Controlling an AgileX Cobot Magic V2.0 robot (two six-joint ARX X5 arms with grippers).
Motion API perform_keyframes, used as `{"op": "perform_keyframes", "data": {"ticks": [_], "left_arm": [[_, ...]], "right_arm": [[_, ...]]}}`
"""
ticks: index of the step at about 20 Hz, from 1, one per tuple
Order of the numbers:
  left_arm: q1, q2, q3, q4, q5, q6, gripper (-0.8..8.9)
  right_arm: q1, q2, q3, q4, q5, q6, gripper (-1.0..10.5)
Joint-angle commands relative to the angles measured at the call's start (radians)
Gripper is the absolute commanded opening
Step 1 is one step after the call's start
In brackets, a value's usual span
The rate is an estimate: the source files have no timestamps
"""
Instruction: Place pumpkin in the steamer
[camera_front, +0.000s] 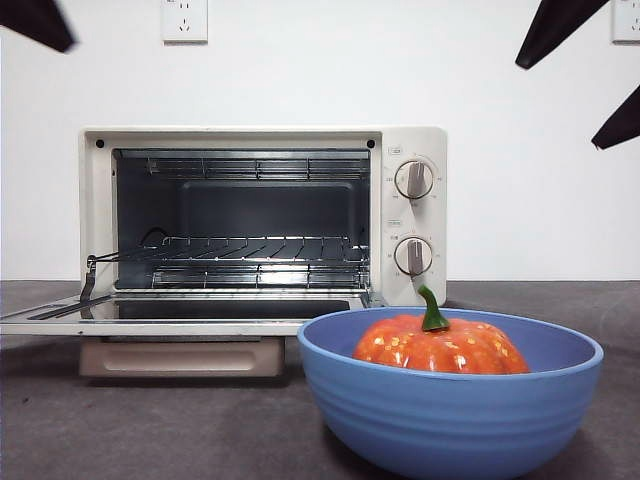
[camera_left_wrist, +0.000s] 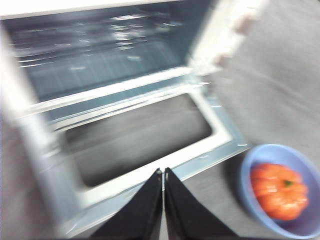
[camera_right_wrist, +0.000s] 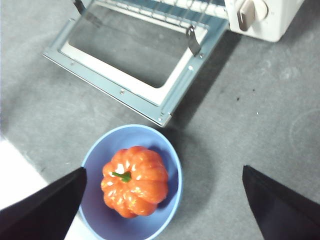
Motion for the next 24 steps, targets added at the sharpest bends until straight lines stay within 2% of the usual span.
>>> {"op": "perform_keyframes", "data": {"ticks": [1, 5, 9, 15, 19, 24], "left_arm": [[0.021, -0.093, -0.020, -0.015, -0.024, -0.003, 0.16], [0.032, -0.248, -0.034, -0.078, -0.031, -0.002, 0.15], [0.031, -0.298, -0.034, -0.138, -0.029, 0.006, 0.15], [0.031, -0.289, -0.034, -0.174, 0.102, 0.010, 0.15], [0.031, -0.289, -0.034, -0.201, 0.245, 0.020, 0.15], [0.031, -0.289, -0.034, -0.238, 0.274, 0.034, 0.15]], "right_arm": [[0.005, 0.022, 0.006, 0.003, 0.003, 0.007, 4.9], [0.005, 0.034, -0.011, 0.003, 0.003, 0.010, 4.9], [0.033, 0.034, -0.096, 0.046, 0.002, 0.053, 4.7], [0.109, 0.038, -0.188, 0.137, 0.007, 0.132, 4.2], [0.166, 0.048, -0.224, 0.176, 0.098, 0.174, 3.5], [0.222, 0.087, -0.270, 0.249, 0.189, 0.234, 2.7]]}}
